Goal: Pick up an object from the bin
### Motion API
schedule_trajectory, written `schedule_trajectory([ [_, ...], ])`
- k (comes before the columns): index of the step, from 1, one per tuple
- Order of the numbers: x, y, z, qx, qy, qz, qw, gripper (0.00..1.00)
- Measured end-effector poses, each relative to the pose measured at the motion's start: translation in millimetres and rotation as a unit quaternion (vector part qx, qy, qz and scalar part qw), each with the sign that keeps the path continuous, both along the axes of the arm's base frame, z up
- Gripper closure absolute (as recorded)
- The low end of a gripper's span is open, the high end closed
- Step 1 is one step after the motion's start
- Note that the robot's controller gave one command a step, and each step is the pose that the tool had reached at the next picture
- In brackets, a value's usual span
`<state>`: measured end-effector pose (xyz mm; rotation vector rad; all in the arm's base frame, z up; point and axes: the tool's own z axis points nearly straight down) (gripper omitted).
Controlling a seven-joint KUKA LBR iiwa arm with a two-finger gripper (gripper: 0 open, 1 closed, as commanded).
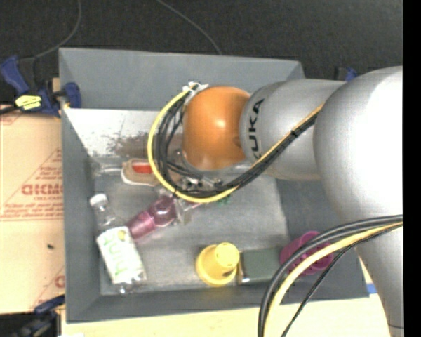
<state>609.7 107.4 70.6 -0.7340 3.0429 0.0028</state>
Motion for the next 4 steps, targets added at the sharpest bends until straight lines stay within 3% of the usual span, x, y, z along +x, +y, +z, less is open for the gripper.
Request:
schedule_trajectory([
  [1, 9.5, -12, 10, 0.000, -0.0033, 0.007, 1.0000, 1.00],
  [3, 11.8, -15, 9, 0.001, -0.0036, 0.004, 1.0000, 1.00],
  [4, 8.6, -23, 23, 0.000, -0.0060, 0.107, 0.9942, 1.00],
])
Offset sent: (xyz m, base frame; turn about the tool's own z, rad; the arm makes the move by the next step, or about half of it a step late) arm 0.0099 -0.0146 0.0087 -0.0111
